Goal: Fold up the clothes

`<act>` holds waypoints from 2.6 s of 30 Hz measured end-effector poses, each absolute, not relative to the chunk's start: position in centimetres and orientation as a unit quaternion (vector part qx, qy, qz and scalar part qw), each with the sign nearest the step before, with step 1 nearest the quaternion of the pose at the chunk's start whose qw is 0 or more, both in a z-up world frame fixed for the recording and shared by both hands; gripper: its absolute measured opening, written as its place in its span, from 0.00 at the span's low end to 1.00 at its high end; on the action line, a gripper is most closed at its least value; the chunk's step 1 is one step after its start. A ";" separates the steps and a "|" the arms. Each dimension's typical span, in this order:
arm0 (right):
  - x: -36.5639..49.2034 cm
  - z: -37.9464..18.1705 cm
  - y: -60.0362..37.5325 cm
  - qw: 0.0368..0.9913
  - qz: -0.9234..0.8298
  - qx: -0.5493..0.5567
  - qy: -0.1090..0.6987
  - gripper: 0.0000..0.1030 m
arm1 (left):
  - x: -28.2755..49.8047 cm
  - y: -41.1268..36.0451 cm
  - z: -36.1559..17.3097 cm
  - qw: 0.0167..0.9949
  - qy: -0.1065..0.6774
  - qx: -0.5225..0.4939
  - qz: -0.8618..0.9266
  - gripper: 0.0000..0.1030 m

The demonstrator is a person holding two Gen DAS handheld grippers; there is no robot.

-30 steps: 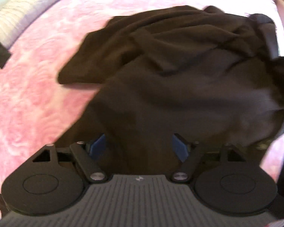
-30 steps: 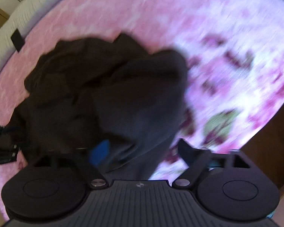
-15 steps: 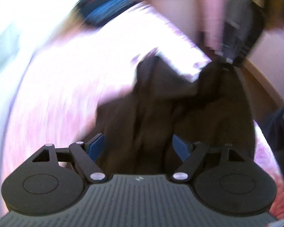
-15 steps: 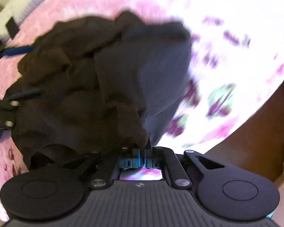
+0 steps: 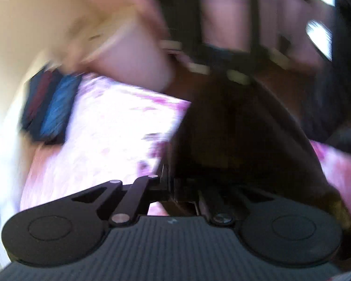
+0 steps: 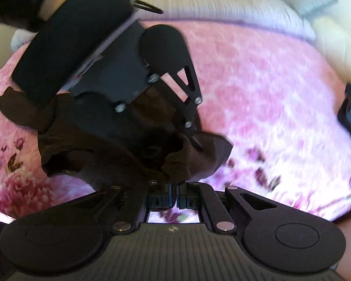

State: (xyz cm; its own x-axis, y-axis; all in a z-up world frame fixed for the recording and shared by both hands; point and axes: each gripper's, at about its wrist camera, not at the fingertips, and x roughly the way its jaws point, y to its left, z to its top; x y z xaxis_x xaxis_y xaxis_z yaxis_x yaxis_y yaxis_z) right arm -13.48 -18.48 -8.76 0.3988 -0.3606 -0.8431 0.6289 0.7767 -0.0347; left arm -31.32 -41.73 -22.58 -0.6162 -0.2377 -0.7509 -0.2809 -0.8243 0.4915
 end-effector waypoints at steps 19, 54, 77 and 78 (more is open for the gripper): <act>-8.8 8.6 -28.5 0.927 -0.317 0.088 0.178 0.62 | -22.7 -48.1 3.9 -0.438 0.226 -0.358 0.793 0.01; -5.6 18.7 -24.6 0.914 -0.335 -0.087 0.211 0.04 | 1.7 -27.9 21.3 -0.751 0.161 -0.185 0.613 0.02; -13.1 29.6 -33.6 0.942 -0.166 -0.259 0.129 0.03 | -14.2 -21.6 22.7 -0.850 0.064 -0.226 0.472 0.02; -10.9 28.4 -34.7 0.942 -0.161 -0.254 0.146 0.03 | -13.2 -23.3 21.2 -0.846 0.044 -0.233 0.477 0.02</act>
